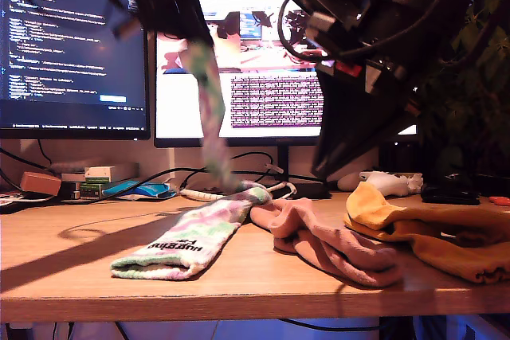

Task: Pair up the socks based on colour and pattern, by placing them on top of one another

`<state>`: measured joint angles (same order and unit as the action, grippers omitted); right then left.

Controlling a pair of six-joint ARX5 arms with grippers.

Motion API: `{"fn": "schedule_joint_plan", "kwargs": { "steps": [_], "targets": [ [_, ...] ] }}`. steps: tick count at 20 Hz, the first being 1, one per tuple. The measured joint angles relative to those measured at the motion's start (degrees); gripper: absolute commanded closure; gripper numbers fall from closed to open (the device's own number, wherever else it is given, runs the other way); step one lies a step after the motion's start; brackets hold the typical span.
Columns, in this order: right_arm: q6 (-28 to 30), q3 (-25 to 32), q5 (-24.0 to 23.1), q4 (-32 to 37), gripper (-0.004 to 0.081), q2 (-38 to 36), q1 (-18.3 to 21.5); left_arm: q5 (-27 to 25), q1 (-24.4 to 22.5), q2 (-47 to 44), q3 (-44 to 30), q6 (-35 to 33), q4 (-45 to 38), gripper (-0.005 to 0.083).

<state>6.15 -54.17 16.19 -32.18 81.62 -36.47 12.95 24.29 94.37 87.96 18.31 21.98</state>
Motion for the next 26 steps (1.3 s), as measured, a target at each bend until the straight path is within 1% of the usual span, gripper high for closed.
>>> {"fn": "schedule_joint_plan", "kwargs": {
  "steps": [4,8,11,13,15,17,21,23,26],
  "targets": [
    [1.0,0.0,0.0,0.0,0.0781,0.0,0.0,0.0,0.0,-3.2,0.0,0.0,0.0,0.0794],
    [1.0,0.0,0.2,-0.1,0.0781,0.0,0.0,0.0,0.3,-3.3,0.1,0.0,4.8,0.0794],
    [1.2,0.0,1.1,-0.1,0.0781,0.0,0.0,0.0,1.5,-3.3,0.1,0.0,5.5,0.0794],
    [1.2,0.0,1.2,-0.3,0.0781,0.0,0.0,0.0,2.6,-3.3,0.1,0.0,9.9,0.0794],
    [1.2,0.0,1.3,-0.3,0.0781,0.0,0.0,-1.6,3.5,-3.3,0.1,-0.6,15.4,0.0794],
    [1.2,0.0,1.3,-0.3,0.0781,0.0,0.0,-3.2,3.6,-3.3,0.1,-1.0,19.4,0.0794],
    [1.2,0.0,1.3,0.9,0.0781,0.0,0.0,-3.6,3.7,-3.3,0.1,-1.6,26.6,0.0794],
    [1.2,0.0,1.3,1.7,0.0781,0.0,0.0,-3.6,3.8,-3.2,0.1,-1.8,27.6,0.0794],
    [1.2,0.0,1.5,1.7,0.0781,0.0,0.0,-2.5,5.3,-2.8,0.1,-1.9,28.6,0.0787]
  ]
}}
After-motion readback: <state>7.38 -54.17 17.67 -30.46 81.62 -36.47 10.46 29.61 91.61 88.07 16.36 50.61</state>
